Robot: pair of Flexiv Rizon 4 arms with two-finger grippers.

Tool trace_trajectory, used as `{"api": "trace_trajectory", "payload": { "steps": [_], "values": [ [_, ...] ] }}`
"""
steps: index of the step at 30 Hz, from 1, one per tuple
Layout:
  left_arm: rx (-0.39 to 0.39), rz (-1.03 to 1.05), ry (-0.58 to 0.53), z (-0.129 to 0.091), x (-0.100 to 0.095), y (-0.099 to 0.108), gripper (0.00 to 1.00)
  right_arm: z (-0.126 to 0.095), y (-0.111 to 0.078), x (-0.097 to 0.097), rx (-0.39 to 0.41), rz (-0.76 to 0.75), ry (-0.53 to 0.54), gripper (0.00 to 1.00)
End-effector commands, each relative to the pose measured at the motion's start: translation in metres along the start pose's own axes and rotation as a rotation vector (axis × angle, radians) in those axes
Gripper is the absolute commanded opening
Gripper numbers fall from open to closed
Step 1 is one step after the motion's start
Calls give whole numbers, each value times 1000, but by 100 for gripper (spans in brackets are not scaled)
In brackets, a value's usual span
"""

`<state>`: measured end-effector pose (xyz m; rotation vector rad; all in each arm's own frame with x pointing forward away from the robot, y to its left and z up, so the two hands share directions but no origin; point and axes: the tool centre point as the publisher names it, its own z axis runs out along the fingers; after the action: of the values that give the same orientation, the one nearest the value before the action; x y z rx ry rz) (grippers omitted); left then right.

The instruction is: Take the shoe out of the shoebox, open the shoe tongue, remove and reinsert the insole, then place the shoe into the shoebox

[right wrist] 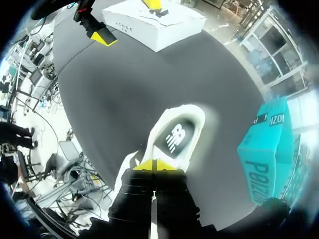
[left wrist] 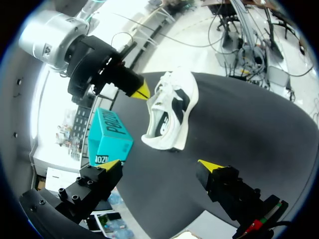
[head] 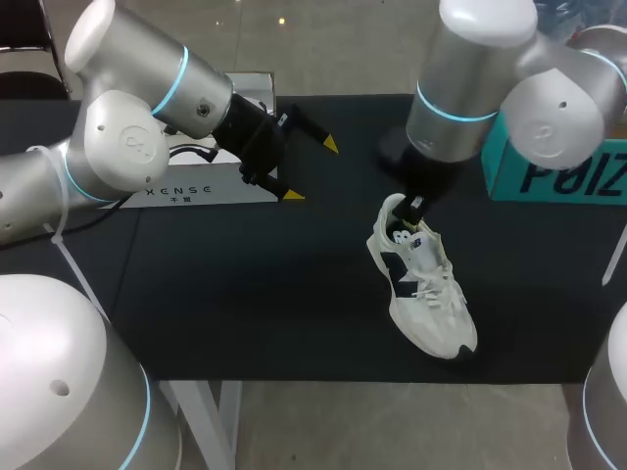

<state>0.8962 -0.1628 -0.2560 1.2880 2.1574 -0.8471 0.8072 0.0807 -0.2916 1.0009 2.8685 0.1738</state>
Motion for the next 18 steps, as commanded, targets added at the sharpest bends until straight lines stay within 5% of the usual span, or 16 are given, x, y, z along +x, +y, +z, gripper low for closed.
{"api": "trace_trajectory", "payload": {
  "steps": [1, 7, 18],
  "values": [
    [-2, 1, 4, 0, 0, 0, 100, -3, 8, -6, 4, -152, -15, 0],
    [-2, 1, 4, 0, 0, 0, 100, -10, 15, -18, 3, -482, -86, 0],
    [-2, 1, 4, 0, 0, 0, 100, -19, 16, -36, -224, -1010, -70, 0]
  ]
}}
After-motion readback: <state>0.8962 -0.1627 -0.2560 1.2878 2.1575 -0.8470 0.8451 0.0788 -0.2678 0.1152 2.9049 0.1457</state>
